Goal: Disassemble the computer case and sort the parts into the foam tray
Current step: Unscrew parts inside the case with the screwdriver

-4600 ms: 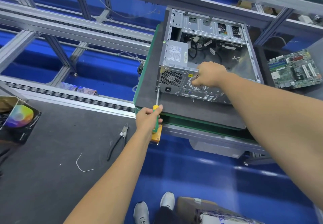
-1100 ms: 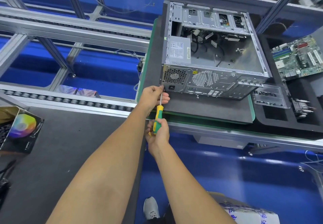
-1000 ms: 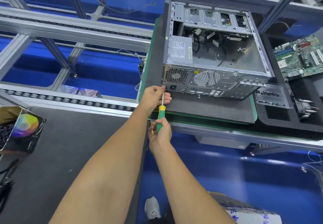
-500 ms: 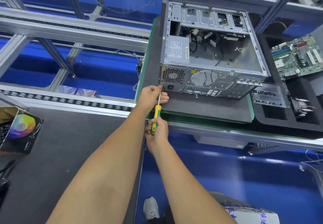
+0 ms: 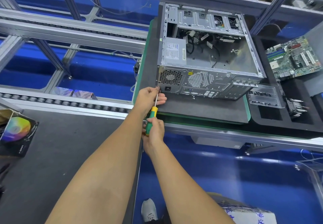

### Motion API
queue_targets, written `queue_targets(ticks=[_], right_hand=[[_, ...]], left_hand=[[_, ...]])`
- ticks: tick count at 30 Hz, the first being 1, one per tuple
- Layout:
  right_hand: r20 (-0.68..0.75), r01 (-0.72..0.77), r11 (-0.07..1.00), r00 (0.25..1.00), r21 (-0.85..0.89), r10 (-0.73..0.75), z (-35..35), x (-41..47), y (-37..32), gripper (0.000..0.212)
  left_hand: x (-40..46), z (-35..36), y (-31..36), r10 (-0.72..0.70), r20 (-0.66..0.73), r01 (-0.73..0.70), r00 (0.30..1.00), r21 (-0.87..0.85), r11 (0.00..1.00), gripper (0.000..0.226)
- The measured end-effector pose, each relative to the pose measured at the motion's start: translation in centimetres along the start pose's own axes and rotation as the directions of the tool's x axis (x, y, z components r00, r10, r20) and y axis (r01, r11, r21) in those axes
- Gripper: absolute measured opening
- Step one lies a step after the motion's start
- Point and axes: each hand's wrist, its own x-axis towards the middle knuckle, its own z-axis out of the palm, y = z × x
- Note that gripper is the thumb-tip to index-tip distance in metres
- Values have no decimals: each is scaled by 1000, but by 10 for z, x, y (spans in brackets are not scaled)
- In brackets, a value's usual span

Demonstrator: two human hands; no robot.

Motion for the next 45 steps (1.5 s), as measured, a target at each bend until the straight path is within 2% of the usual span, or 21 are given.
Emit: queue_targets(ticks=[2, 6, 9, 12, 15, 18, 22, 26, 30, 37, 45], right_hand=[[27, -45, 998, 999, 44, 44, 1, -1, 0, 7], [47, -69, 997, 997, 39, 68, 2, 0, -3, 17], [-29, 21, 993, 999, -113, -25, 2, 2, -4, 6], [-84, 123, 967, 986, -224, -144, 2, 5, -5, 13], [-36, 59, 974, 997, -219, -68, 7, 3, -10, 14], [5, -42, 992, 999, -121, 43, 11, 1, -10, 11], [21, -60, 994, 998, -94, 62, 8, 4, -12, 19], [-25, 26, 984, 999, -177, -31, 8, 4, -11, 6], [-79, 144, 965, 983, -220, -164, 6, 8, -6, 19], [-95, 184, 947, 972, -265, -215, 3, 13, -5, 19], [-123, 184, 932, 965, -312, -231, -10, 8, -5, 21]], left_hand=[[1, 0, -1, 0, 3, 0, 1000, -3, 1000, 28], [3, -1, -2, -6, 8, 6, 1000, 1, 1000, 28], [4, -1, -3, -6, 17, 6, 1000, -18, 1000, 27], [4, -3, -3, -8, 23, 8, 1000, -11, 1000, 27], [5, -3, -3, -19, 18, 19, 1000, -16, 1000, 27], [5, -2, -3, -19, 7, 19, 1000, -15, 1000, 28], [5, -1, -4, -21, 3, 21, 1000, -12, 1000, 29], [4, -2, -2, -28, 5, 28, 1000, -19, 999, 26], [4, -2, -2, -31, -1, 31, 1000, -20, 999, 26], [3, -1, -6, 8, -7, -8, 1000, -18, 1000, 28], [2, 3, -16, 151, -21, -148, 988, 111, 983, 12]])
